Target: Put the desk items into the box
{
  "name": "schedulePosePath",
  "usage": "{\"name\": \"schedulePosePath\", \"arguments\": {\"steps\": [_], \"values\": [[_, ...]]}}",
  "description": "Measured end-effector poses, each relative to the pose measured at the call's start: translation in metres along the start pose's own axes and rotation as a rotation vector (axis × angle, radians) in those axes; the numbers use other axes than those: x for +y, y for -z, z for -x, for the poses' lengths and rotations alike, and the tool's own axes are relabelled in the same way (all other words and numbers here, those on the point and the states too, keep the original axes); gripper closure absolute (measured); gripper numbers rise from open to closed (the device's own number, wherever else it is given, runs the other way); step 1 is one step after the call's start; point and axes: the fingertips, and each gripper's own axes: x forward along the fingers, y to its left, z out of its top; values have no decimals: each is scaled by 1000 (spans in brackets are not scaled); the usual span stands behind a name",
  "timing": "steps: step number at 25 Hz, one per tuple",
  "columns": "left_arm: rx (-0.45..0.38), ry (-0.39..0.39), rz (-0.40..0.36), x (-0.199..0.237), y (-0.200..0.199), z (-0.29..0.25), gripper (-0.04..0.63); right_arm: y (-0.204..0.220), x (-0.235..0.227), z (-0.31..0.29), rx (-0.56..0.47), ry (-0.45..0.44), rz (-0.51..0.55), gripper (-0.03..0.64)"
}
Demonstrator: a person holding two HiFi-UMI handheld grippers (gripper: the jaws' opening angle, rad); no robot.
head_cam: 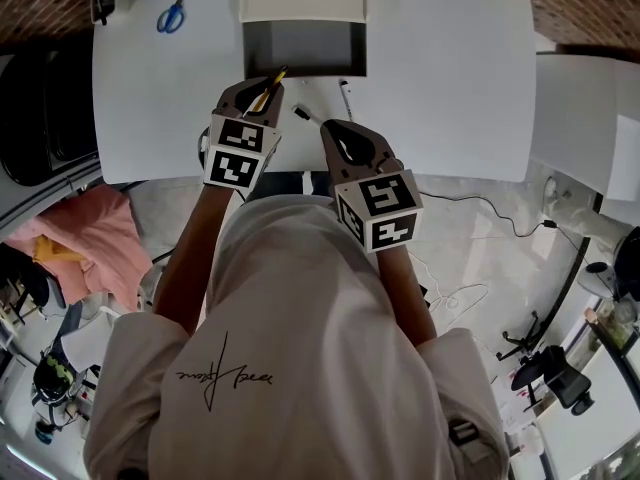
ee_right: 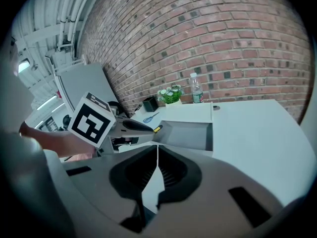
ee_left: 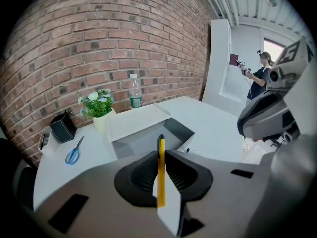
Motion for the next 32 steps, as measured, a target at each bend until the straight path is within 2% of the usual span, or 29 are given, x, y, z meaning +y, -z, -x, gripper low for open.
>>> {"name": "schedulePosePath", "arguments": {"steps": [19,32], "values": [[-12,21,-67,10,-39,-33,542,2,-14,5,1,24,-30,591],[21,37,-106,7,-41,-59,541,7,-33,8,14,40,-67,591]]}}
